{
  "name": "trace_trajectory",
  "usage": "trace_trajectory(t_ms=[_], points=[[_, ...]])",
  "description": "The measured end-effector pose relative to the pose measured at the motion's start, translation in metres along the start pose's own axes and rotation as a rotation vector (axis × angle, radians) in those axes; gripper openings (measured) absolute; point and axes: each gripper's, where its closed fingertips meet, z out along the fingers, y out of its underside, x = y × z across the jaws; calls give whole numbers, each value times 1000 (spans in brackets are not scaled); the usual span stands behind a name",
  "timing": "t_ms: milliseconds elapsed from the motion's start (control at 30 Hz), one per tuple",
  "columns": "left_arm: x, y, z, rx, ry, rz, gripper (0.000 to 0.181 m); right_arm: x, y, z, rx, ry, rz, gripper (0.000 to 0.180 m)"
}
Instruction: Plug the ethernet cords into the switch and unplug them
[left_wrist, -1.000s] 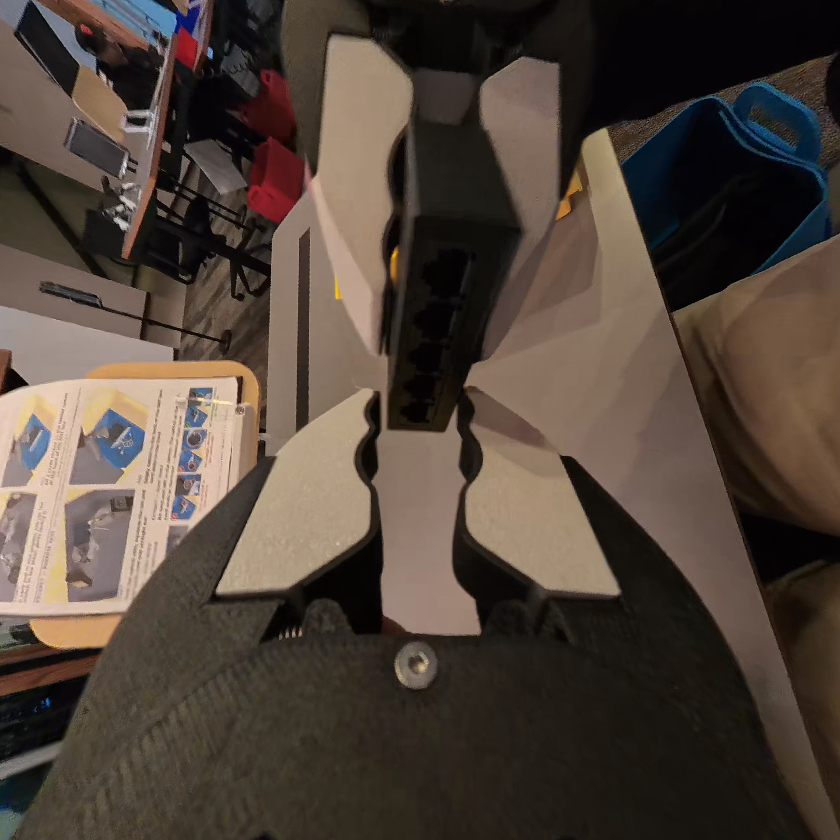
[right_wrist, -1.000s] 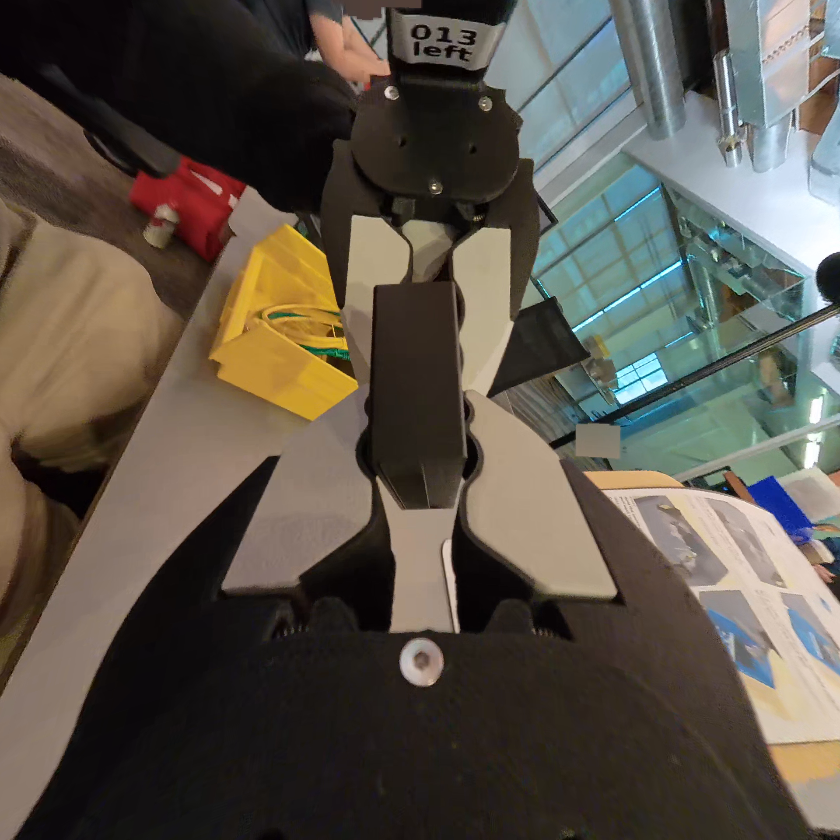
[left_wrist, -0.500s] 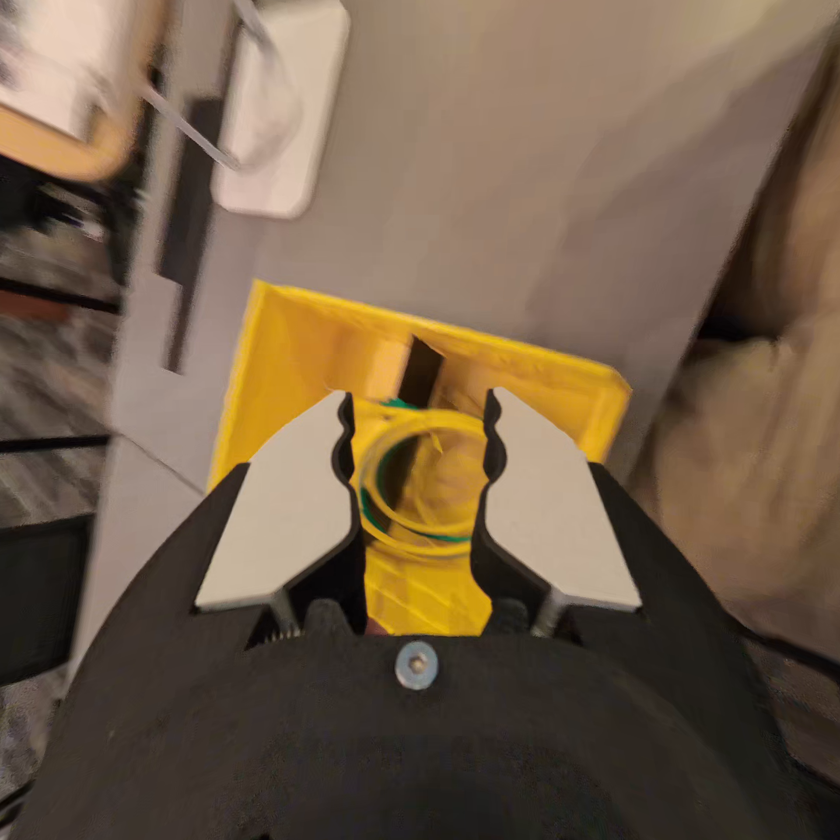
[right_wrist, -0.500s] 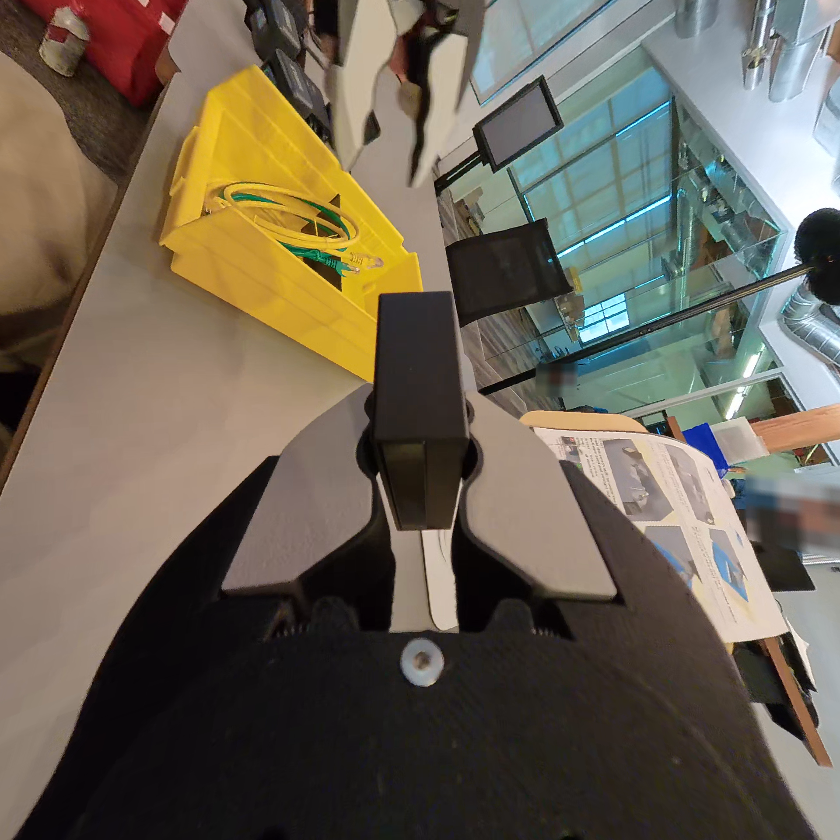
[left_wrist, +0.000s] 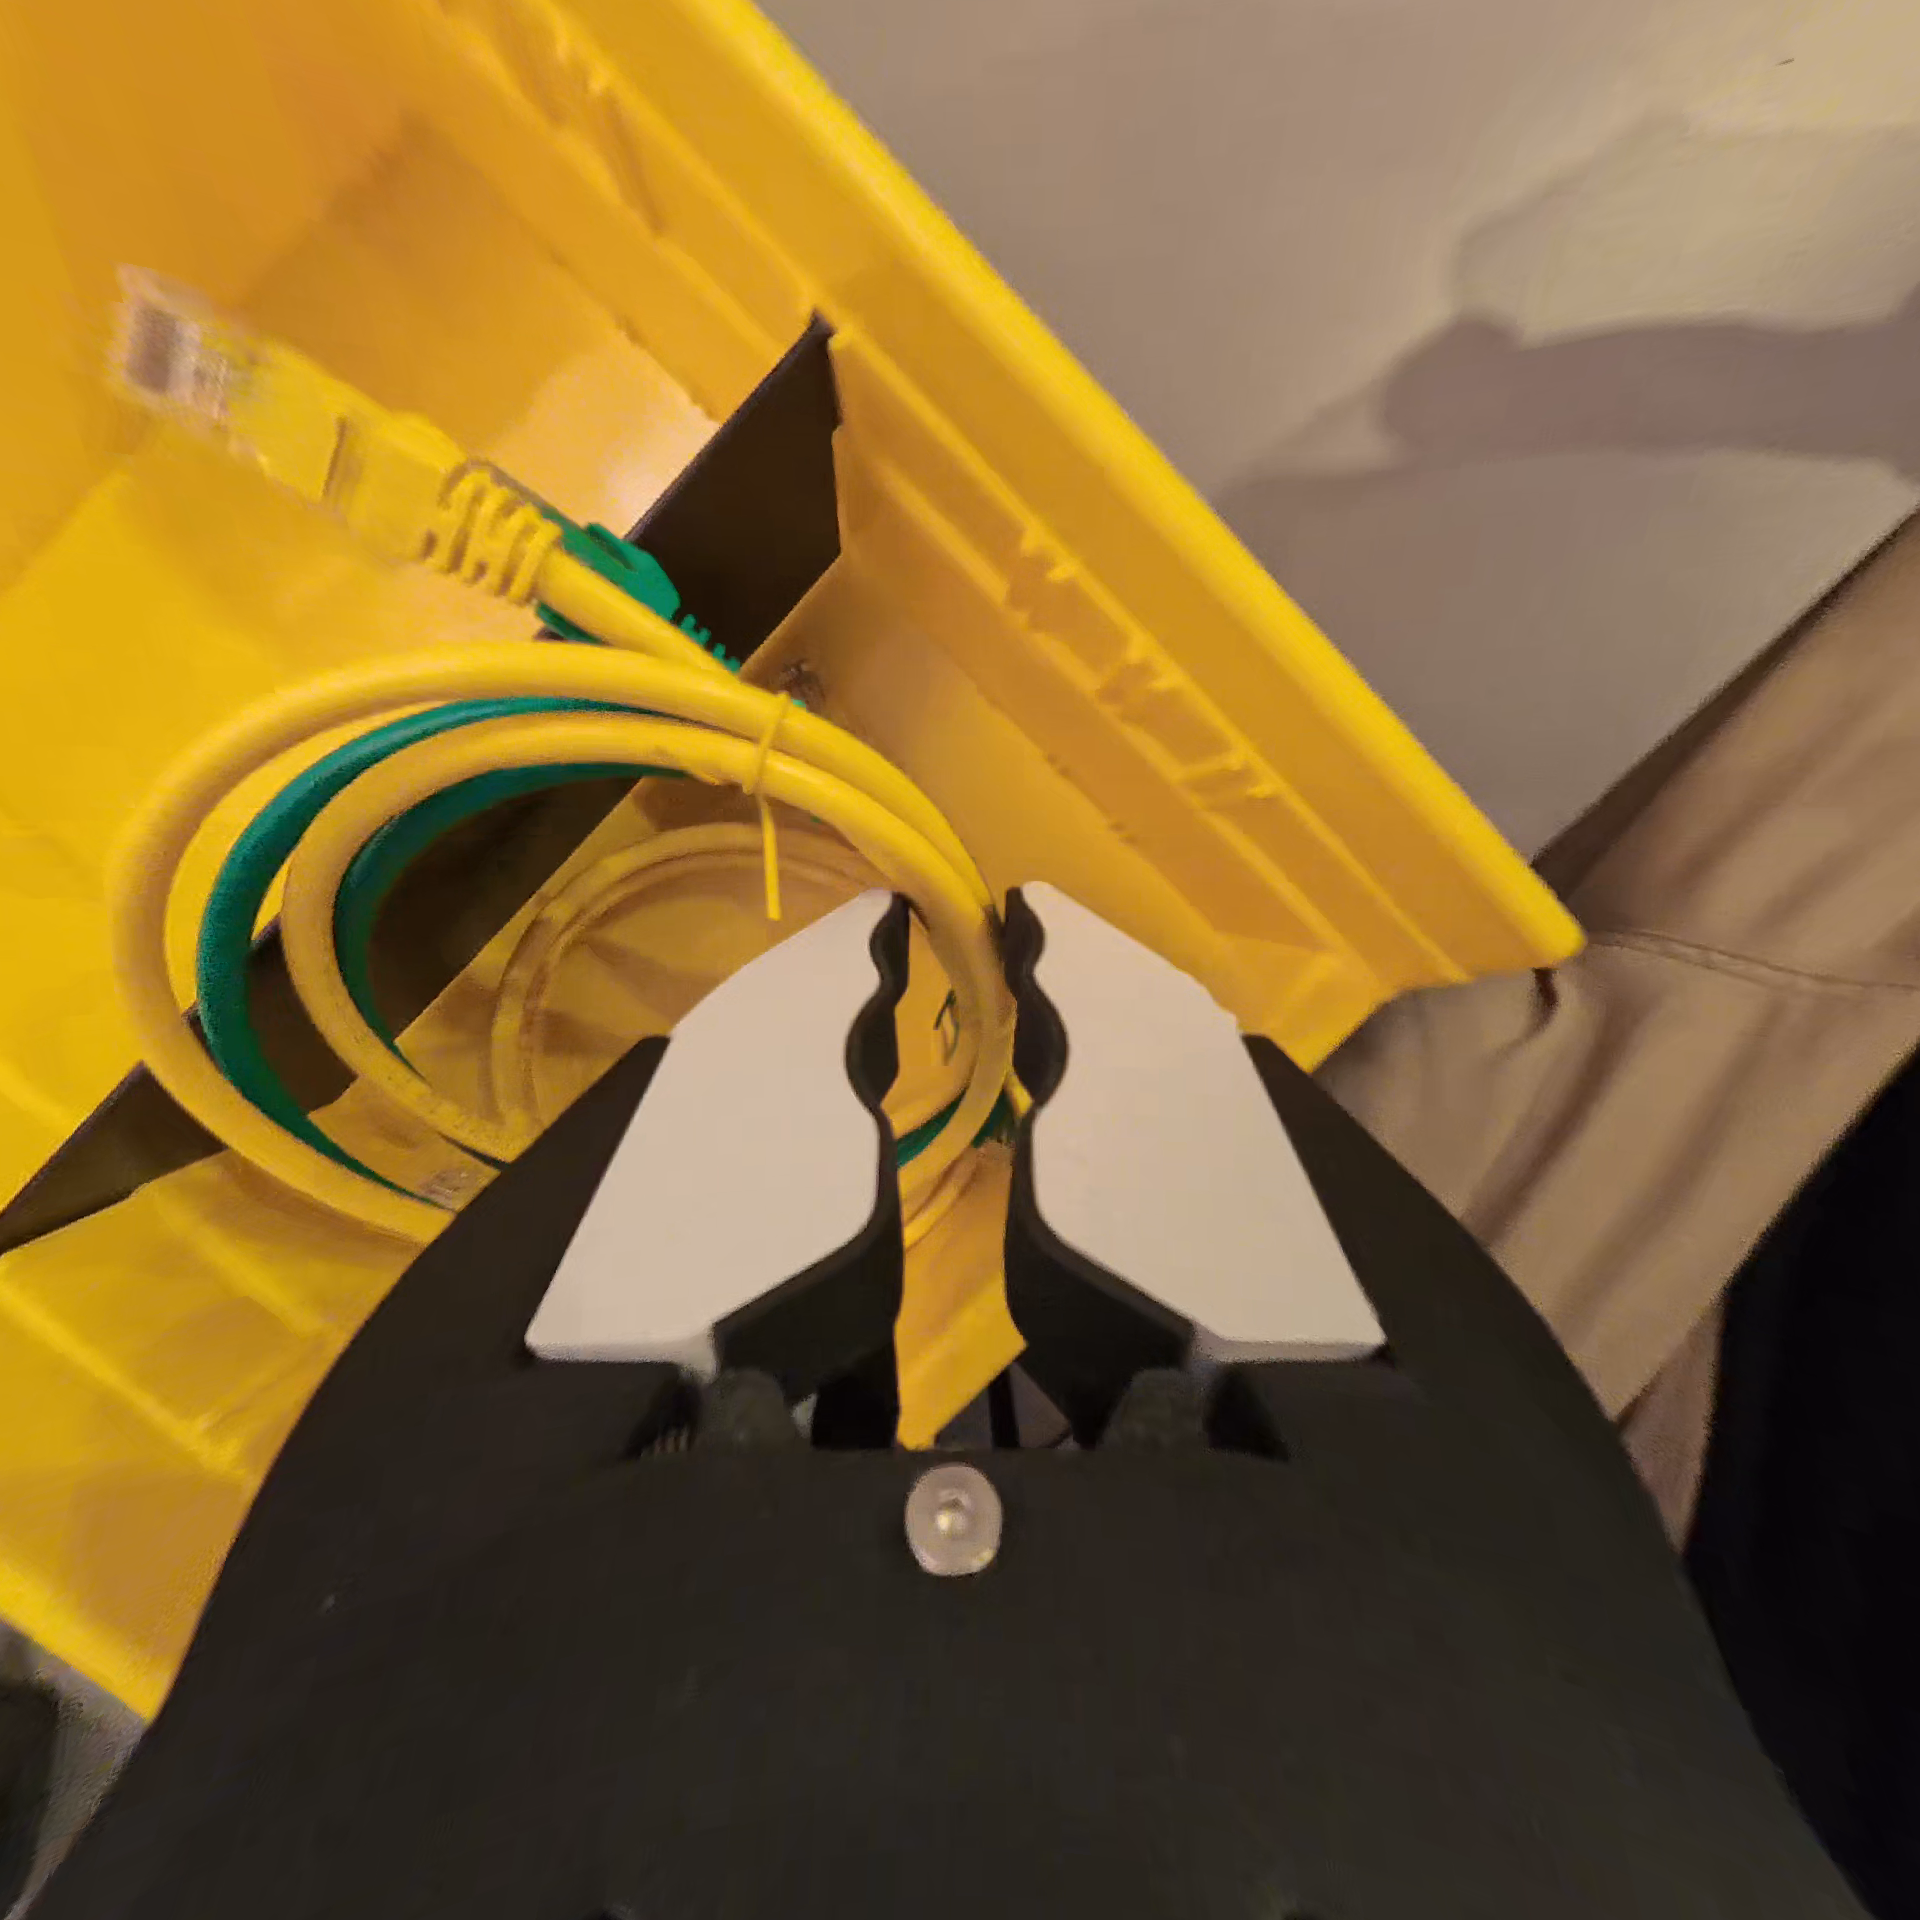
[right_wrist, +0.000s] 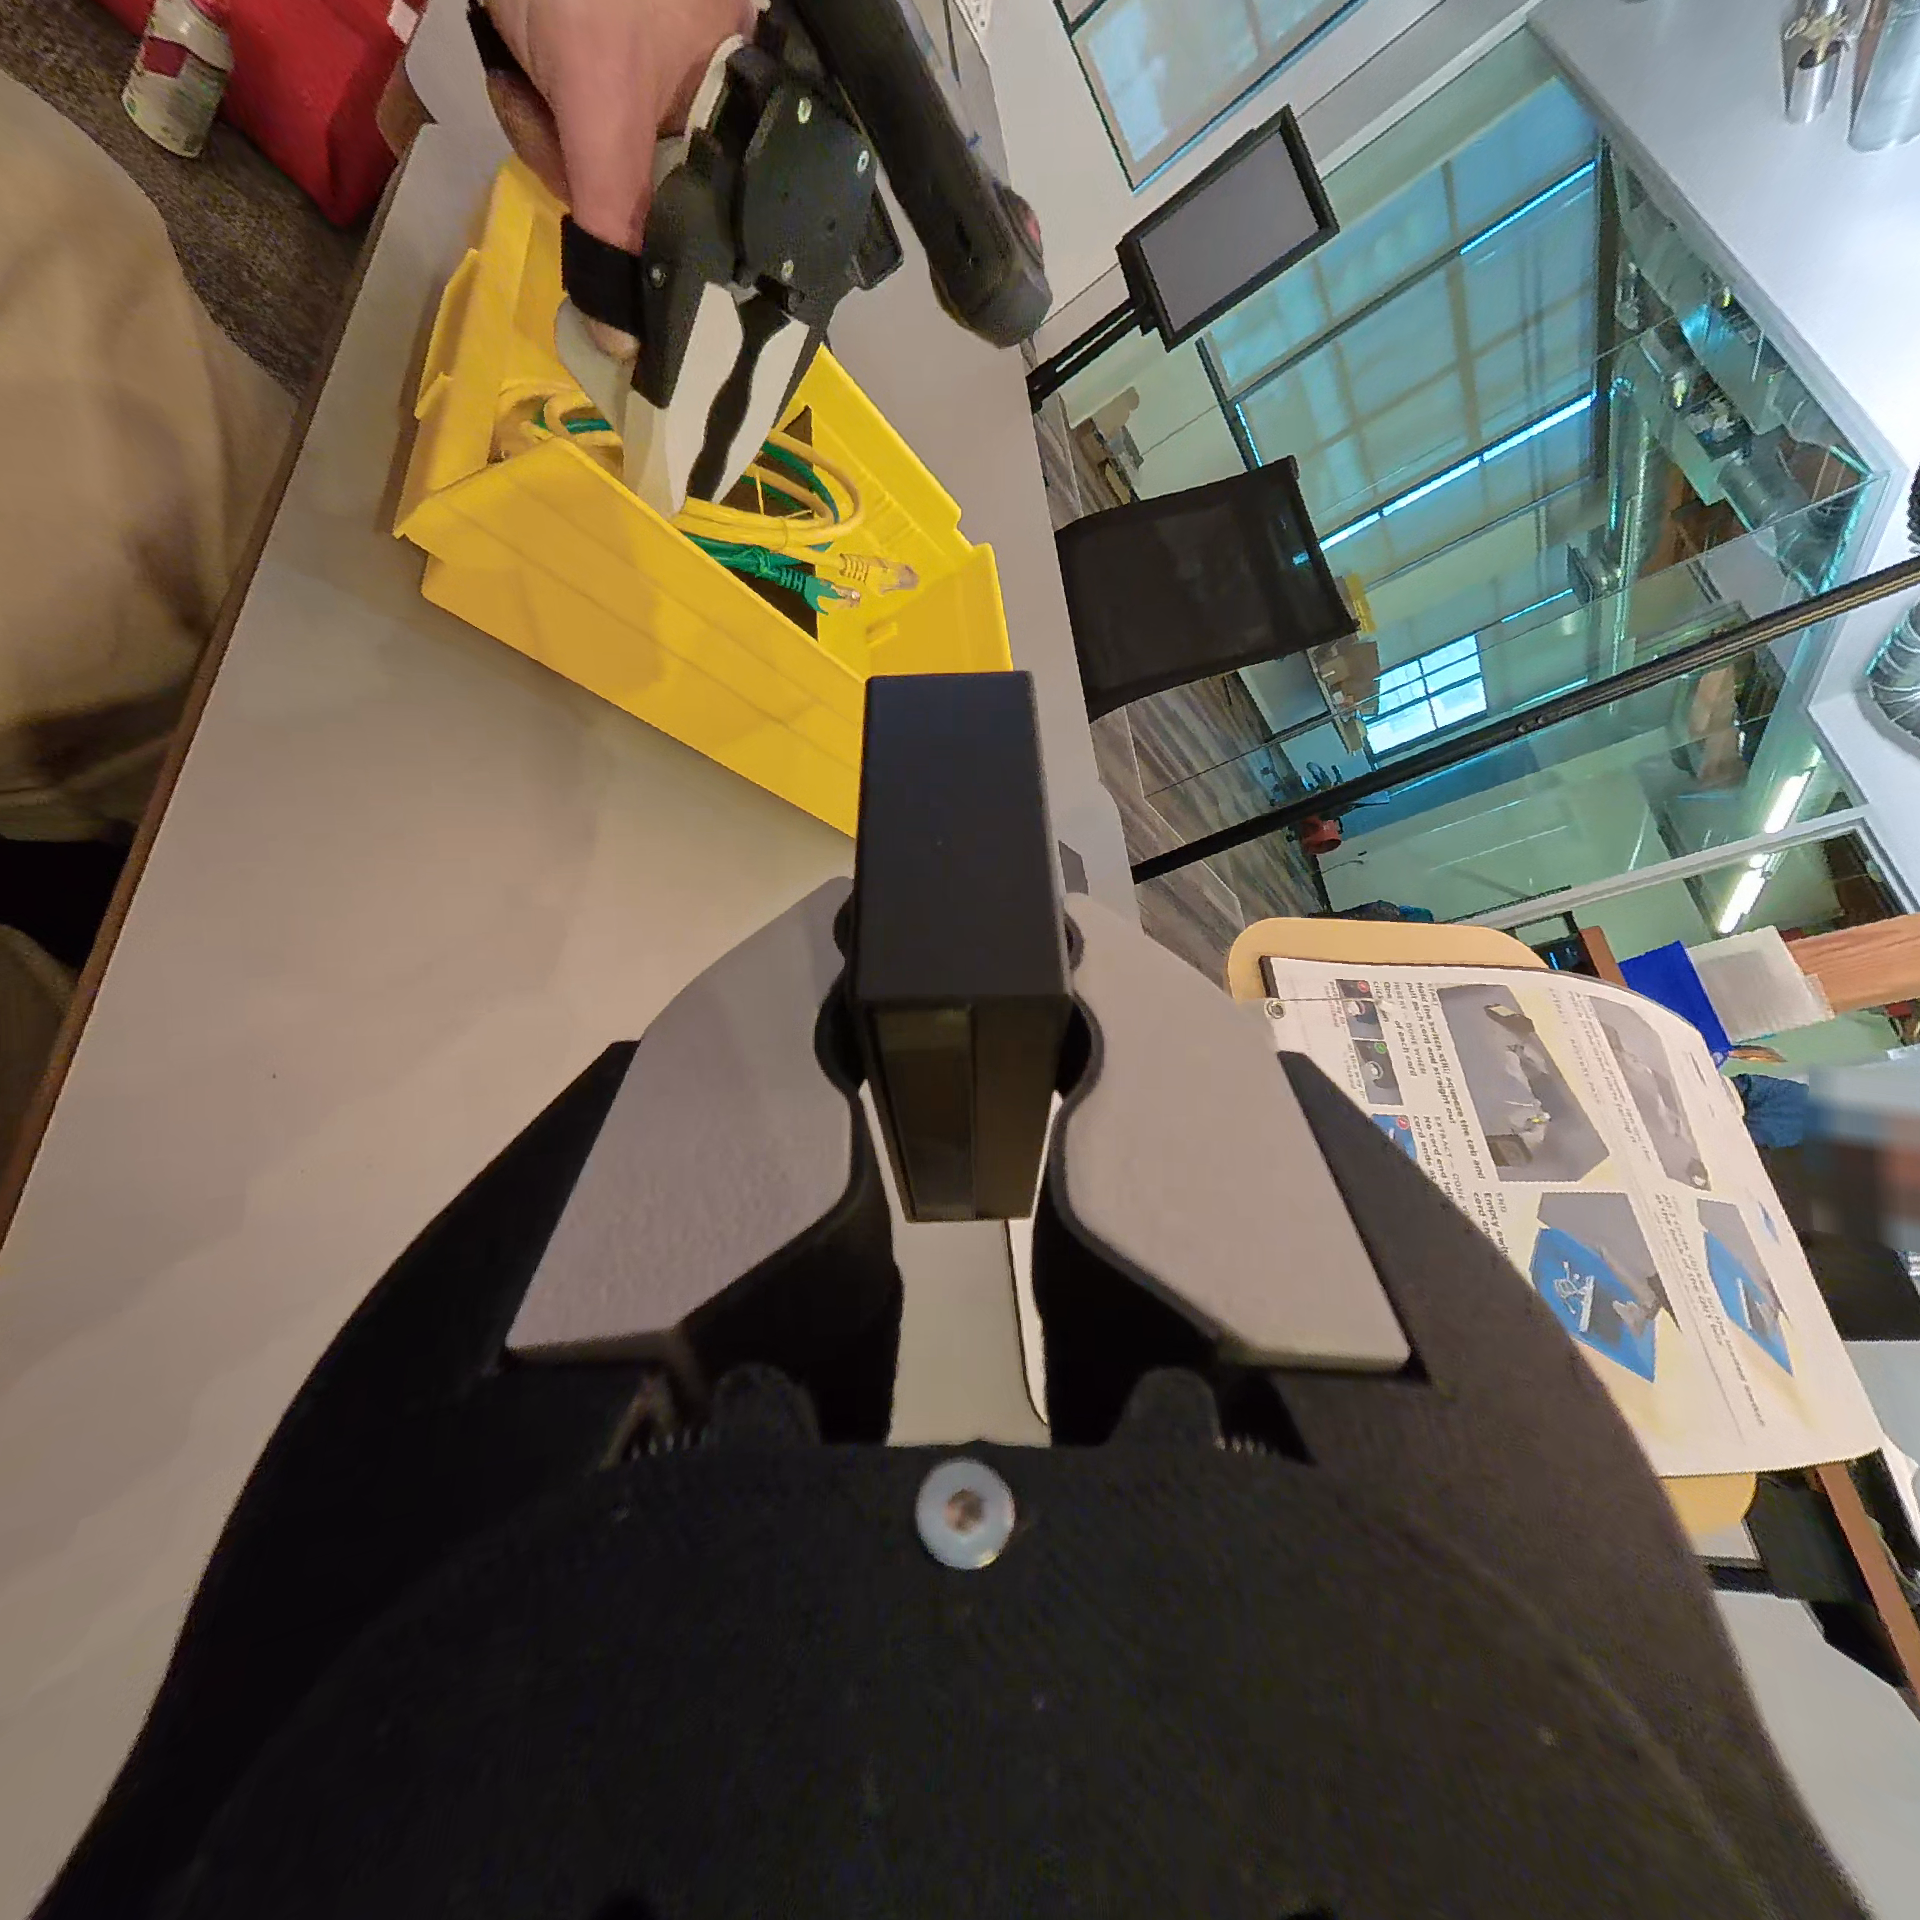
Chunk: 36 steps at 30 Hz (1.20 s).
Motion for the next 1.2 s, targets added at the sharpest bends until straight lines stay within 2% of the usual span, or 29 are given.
trace_trajectory(t_ms=[100,200,400,467,600,667,767,833,1067,1200], points=[[-3,-12,-19,74,-2,-13,17,0,2,-2,3,5,10,30],[-2,-28,-43,214,64,-26,14,-1,3,-3,8,5,22,29],[13,-61,-92,498,287,-4,12,0,2,-4,14,6,29,29],[21,-70,-110,609,418,-15,12,0,2,-5,17,6,33,29],[12,-65,-120,717,569,-94,11,0,1,-5,17,5,34,29],[4,-56,-115,723,625,-148,12,0,1,-5,21,3,38,29],[-10,-48,-107,705,577,-183,11,-1,2,-4,21,-1,41,29],[-8,-50,-109,673,500,-123,11,-1,3,-5,15,-1,40,29],[31,-73,-101,344,200,190,11,3,11,-12,-11,24,41,29],[73,-114,-88,267,214,313,11,12,13,-29,-10,62,57,29]])
